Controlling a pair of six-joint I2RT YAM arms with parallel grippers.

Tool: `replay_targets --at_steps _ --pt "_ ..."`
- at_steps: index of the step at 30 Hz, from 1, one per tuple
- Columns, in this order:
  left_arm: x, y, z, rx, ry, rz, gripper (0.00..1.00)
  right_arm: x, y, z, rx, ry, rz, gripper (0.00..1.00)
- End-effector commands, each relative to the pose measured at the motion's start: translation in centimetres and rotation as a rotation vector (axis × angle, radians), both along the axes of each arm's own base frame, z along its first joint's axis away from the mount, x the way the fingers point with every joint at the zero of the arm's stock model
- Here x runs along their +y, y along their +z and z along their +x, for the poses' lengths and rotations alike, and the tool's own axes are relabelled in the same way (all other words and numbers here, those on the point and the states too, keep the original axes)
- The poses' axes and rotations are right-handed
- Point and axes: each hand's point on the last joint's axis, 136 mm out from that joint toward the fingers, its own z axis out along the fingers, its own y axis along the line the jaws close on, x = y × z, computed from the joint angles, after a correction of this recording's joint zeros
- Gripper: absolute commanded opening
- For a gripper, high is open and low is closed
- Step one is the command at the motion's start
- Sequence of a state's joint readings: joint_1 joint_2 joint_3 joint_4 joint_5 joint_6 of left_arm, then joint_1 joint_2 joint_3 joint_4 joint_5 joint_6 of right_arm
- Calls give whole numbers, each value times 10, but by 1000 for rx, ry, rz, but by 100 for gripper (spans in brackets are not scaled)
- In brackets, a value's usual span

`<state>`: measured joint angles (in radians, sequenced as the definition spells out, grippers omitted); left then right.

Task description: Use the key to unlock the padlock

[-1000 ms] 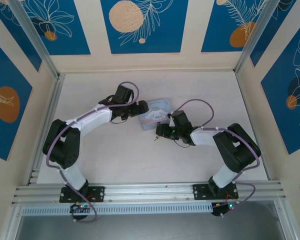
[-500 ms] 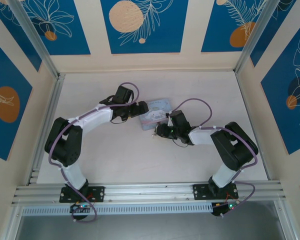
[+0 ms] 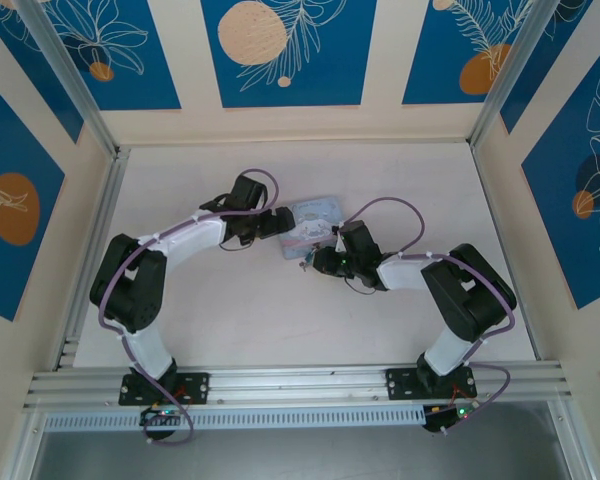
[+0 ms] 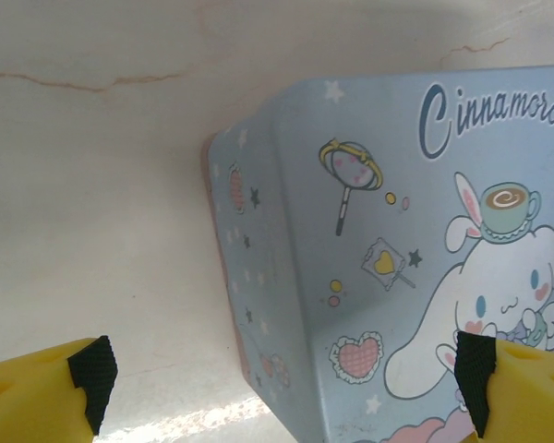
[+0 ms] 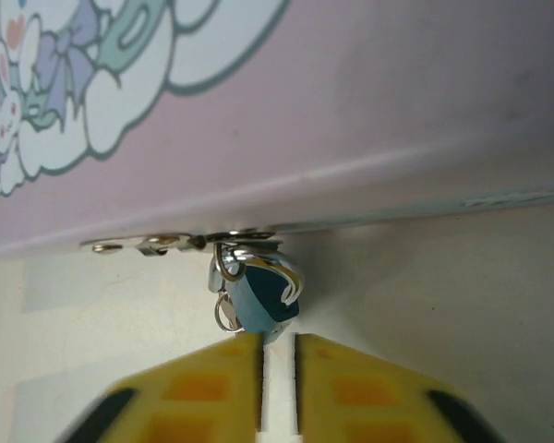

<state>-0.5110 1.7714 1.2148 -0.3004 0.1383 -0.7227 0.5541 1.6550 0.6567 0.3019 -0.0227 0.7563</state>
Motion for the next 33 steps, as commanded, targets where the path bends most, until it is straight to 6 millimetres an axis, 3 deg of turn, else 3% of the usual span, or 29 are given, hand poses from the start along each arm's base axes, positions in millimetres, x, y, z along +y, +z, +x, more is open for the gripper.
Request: replay_targets --at_steps 1,5,16,22,30,33 --pt "7 -10 2 9 5 26 95 -6 -13 -11 56 -31 3 33" --pt "6 -10 2 6 6 18 96 -4 -12 -10 49 -57 17 49" --pt "5 -21 -2 28 13 1 96 10 -32 -5 69 -79 -71 49" --pt "5 -26 -3 40 24 -10 96 5 -42 -8 88 -120 -94 34" --pt "9 -33 -5 54 38 14 96 -1 -43 -12 99 -140 -96 1" --pt "12 -40 -8 71 36 47 96 -2 -43 -15 112 -150 -73 0"
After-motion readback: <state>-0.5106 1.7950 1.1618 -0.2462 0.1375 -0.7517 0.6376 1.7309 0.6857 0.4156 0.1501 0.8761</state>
